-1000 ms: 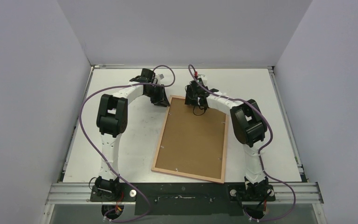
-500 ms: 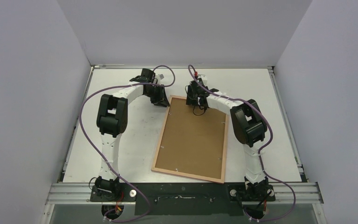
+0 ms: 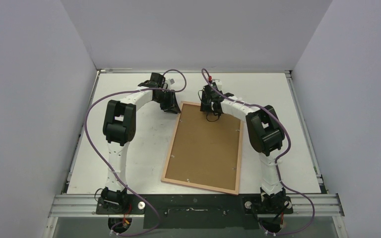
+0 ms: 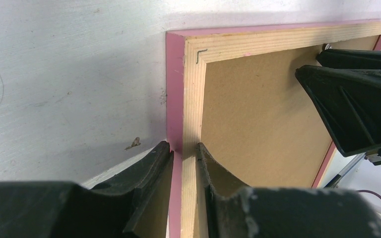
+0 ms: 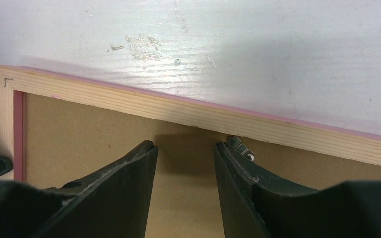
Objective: Put the photo into the frame
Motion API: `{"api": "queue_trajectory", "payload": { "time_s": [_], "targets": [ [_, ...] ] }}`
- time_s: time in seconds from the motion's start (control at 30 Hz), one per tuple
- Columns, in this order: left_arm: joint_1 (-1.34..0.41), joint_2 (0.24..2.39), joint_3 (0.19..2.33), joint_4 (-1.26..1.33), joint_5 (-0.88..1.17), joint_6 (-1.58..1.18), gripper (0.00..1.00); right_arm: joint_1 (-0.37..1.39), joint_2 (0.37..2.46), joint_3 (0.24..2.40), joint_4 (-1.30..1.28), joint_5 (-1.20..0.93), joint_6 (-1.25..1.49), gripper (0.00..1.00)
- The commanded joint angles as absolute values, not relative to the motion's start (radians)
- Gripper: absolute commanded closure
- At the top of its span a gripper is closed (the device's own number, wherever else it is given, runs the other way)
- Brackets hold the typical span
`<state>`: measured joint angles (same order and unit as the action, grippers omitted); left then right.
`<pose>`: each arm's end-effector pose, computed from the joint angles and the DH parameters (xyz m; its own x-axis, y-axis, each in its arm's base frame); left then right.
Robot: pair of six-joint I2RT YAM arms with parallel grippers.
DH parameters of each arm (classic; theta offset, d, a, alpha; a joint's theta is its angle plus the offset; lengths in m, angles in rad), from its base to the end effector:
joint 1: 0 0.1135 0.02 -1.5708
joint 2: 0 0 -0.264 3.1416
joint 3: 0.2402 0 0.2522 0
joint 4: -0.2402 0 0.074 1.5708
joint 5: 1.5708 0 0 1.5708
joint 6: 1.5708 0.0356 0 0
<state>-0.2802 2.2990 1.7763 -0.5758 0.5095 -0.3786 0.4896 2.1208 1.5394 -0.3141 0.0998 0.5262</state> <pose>0.4620 -0.1510 0.1467 -0.9632 -0.0586 -0.2622 0.1062 0.8135 -0.5717 0.4112 0.2151 0.1688 -0.8031 0.1384 -0.5796 -0.0111 0.9690 0.2467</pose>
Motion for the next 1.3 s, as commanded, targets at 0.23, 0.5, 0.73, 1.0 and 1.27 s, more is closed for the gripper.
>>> {"api": "queue_trajectory", "payload": {
  "time_s": [0.23,0.5,0.73,1.0,1.27],
  "targets": [
    [-0.279,2.361,1.758,-0.695,0.408,-0.319,0.79,0.477,2.140,1.569,-0.366,0.194,0.504,0.53],
    [-0.279,2.363,1.759,-0.698,0.407,-0.317,0.79,0.472,2.154,1.572,-0.349,0.225,0.506,0.53],
    [-0.279,2.369,1.761,-0.704,0.401,-0.313,0.79,0.466,2.167,1.575,-0.343,0.277,0.588,0.53],
    [-0.275,2.370,1.761,-0.706,0.402,-0.312,0.79,0.461,2.163,1.589,-0.399,0.334,0.654,0.53],
    [-0.272,2.372,1.761,-0.709,0.400,-0.316,0.79,0.460,2.171,1.609,-0.435,0.379,0.676,0.53]
  ]
}}
